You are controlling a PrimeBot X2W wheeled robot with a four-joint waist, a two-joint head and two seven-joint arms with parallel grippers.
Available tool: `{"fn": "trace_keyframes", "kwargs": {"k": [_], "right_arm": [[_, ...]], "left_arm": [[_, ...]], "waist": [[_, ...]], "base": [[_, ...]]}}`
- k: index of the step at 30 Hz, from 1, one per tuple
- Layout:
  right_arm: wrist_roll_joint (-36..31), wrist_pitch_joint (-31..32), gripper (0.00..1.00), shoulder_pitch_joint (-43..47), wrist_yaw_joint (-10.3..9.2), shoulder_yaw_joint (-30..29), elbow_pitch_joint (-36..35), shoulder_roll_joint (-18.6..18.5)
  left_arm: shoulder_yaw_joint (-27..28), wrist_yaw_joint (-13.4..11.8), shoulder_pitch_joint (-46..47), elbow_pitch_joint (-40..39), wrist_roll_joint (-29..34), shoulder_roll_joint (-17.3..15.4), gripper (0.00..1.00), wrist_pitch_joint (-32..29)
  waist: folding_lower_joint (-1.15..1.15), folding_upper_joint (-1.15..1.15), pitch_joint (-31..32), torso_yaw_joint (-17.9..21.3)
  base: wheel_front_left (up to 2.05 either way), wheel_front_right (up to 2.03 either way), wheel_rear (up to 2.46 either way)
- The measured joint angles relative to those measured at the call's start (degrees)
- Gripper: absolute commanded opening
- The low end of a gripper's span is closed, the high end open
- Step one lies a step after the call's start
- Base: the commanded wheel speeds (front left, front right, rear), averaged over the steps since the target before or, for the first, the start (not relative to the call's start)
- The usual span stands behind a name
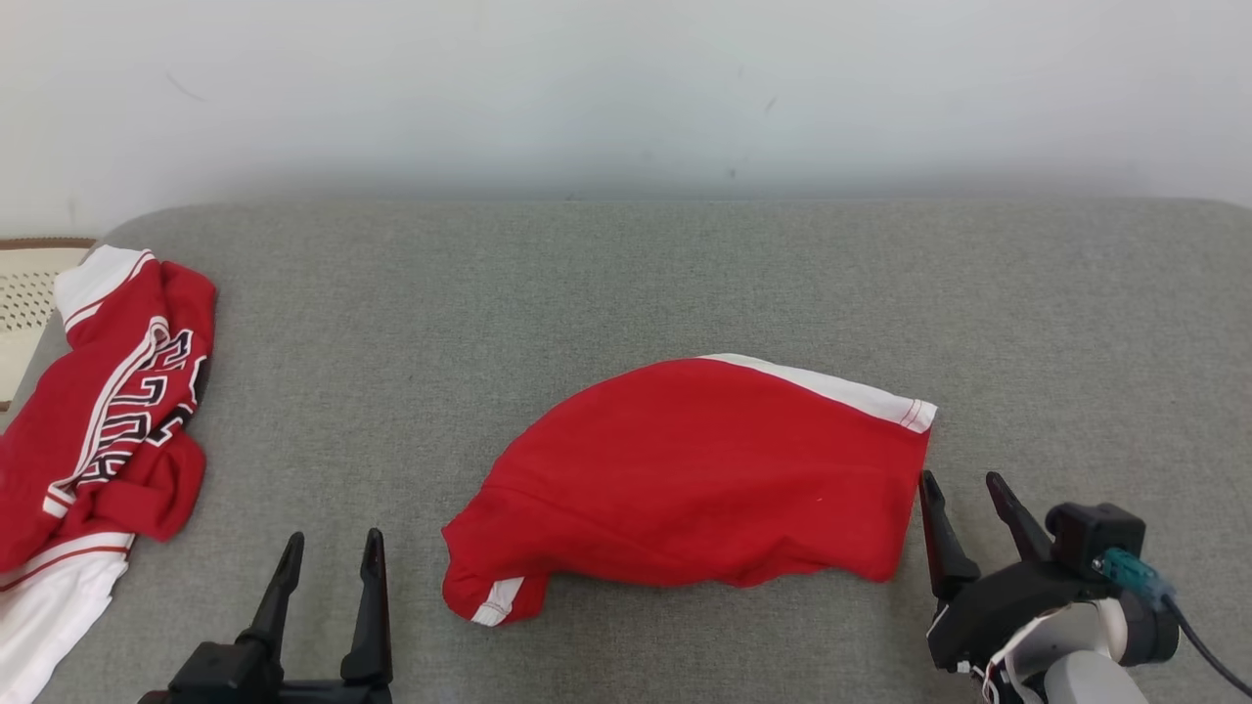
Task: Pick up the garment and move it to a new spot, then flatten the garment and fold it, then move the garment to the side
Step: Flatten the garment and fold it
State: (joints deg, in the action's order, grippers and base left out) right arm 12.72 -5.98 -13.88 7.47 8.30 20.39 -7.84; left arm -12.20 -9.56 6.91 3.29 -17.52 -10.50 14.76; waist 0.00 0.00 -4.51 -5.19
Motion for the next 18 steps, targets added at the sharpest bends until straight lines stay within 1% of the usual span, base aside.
{"fn": "trace_keyframes", "kwargs": {"k": [9, 18], "right_arm": [[2.4, 2.7, 1.00, -5.5, 0.00, 1.9, 11.0, -1.4], [5.1, 2.8, 1.00, -9.3, 0.00, 4.6, 21.6, -1.4]], "left_arm": [[1.2, 3.0, 0.1, 1.8, 1.9, 2.7, 1.00, 0.0], [2.9, 4.9, 0.1, 2.8, 3.1, 4.3, 1.00, 0.0]], "waist": [[0.00, 0.00, -0.2, -1.9], [0.00, 0.00, -0.3, -3.6]], "base": [[0.00, 0.00, 0.00], [0.00, 0.00, 0.00]]}}
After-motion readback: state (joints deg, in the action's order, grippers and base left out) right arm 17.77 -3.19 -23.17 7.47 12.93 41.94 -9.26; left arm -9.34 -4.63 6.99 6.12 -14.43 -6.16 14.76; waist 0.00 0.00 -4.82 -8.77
